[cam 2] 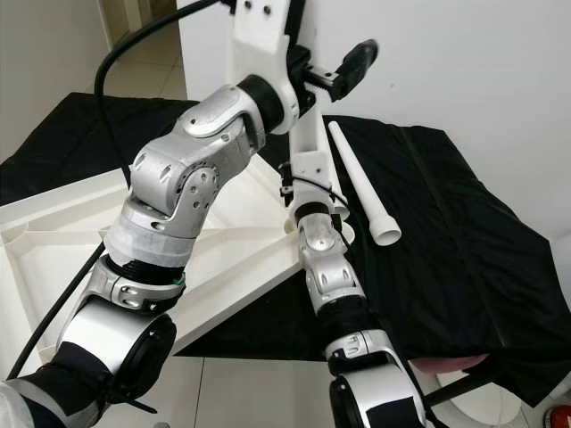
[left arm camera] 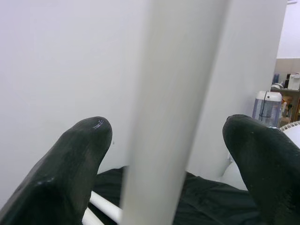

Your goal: Building children table

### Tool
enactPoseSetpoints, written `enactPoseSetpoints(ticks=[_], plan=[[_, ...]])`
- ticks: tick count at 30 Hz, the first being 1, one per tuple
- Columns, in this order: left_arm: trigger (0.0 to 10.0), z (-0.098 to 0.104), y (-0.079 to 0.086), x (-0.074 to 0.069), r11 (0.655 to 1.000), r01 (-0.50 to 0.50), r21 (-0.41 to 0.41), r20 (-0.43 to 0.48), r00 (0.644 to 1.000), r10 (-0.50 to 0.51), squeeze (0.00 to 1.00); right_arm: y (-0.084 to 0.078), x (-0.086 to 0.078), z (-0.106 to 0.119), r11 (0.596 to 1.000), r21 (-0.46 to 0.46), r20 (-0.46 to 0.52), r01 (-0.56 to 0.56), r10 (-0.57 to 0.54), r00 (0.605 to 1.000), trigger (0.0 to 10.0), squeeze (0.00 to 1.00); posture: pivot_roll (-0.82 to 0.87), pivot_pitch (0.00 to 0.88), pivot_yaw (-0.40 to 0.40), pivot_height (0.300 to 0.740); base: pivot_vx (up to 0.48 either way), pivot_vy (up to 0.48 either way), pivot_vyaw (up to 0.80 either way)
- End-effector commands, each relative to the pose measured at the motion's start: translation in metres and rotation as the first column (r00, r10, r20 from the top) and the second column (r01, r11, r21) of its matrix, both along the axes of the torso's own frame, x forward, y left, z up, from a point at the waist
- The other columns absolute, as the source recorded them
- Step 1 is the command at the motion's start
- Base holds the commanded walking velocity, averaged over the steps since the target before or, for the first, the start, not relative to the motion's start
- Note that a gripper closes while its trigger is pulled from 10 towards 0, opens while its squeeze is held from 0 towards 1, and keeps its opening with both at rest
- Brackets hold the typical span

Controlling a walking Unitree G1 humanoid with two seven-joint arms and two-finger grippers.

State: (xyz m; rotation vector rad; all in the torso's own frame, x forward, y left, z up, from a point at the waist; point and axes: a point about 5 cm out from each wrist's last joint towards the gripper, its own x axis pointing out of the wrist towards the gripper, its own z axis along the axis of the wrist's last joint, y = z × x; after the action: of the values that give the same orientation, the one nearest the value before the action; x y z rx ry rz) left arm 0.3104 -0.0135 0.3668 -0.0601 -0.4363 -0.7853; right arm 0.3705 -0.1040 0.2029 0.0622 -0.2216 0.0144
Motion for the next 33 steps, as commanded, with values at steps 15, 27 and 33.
enactPoseSetpoints(ticks=[15,27,33], plan=[[10.0,0.002,0.013,0.012,0.998,-0.054,0.041,0.043,0.998,0.052,0.00,0.007,-0.002,0.004,0.996,0.047,-0.003,-0.080,0.080,0.997,10.0,0.00,0.04,0.000,-0.084,0.740,0.000,0.000,0.00],[10.0,-0.003,0.013,0.012,0.999,-0.012,0.053,0.033,0.999,0.010,0.00,0.001,-0.001,0.005,0.989,0.114,-0.008,-0.089,0.090,0.996,10.0,0.00,0.04,0.000,-0.080,0.740,0.000,0.000,0.00],[10.0,-0.003,0.015,0.014,0.998,-0.021,0.055,0.028,0.999,0.019,0.00,0.005,-0.005,0.003,0.989,0.100,-0.001,-0.113,0.114,0.993,10.0,0.00,0.03,0.000,-0.074,0.740,0.000,0.000,0.00]])
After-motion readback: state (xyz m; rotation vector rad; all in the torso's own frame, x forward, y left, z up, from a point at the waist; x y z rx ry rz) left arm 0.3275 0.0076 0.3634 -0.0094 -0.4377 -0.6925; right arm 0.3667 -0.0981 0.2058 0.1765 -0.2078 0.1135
